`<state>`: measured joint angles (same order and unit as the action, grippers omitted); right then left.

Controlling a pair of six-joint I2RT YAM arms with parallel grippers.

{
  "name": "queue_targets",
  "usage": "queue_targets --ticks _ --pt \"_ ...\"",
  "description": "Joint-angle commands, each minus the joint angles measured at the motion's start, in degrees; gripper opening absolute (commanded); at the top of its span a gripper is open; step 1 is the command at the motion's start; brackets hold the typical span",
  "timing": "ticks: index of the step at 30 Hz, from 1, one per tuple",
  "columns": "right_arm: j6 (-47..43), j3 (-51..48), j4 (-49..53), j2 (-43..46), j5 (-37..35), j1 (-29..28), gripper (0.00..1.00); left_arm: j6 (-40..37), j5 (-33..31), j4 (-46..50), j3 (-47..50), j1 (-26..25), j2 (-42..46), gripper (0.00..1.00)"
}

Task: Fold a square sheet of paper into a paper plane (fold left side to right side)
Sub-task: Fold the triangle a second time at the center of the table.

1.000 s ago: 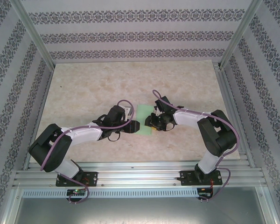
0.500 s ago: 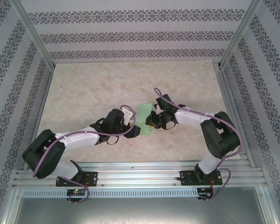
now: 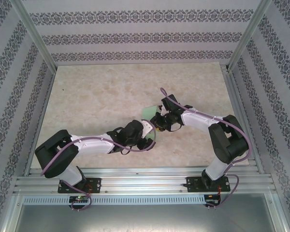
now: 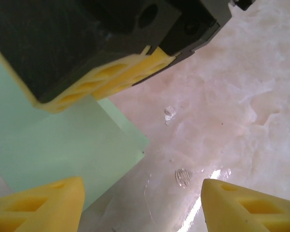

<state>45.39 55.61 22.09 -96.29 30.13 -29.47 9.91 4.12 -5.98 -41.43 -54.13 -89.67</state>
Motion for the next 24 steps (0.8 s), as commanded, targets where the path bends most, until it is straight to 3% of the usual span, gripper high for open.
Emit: queue_targets --ticks 1,7,14,21,24 --pt "0.93 1.65 1.07 -0.74 0.81 0.55 0.2 -2.27 -6.06 -0.92 -3.02 -1.8 -3.04 0.66" --pt "1.36 1.44 0.59 -0.56 1.16 0.56 0.21 -2.35 -11.35 -0.28 -5.83 -3.52 -6.44 0.6" --pt "0.52 0.95 0.93 -0.48 0.49 0.91 0.2 -2.52 -10.11 0.53 -5.25 -3.45 -5.23 0.27" --pt "-1.67 0.31 1.53 1.46 -1.77 1.35 0.26 -1.62 -0.33 -0.38 -3.16 0.67 -2.18 0.02" --pt "-2.99 -0.65 1.05 3.35 -2.87 2.02 0.33 -1.34 7.03 -0.94 -2.71 3.69 -1.29 0.0"
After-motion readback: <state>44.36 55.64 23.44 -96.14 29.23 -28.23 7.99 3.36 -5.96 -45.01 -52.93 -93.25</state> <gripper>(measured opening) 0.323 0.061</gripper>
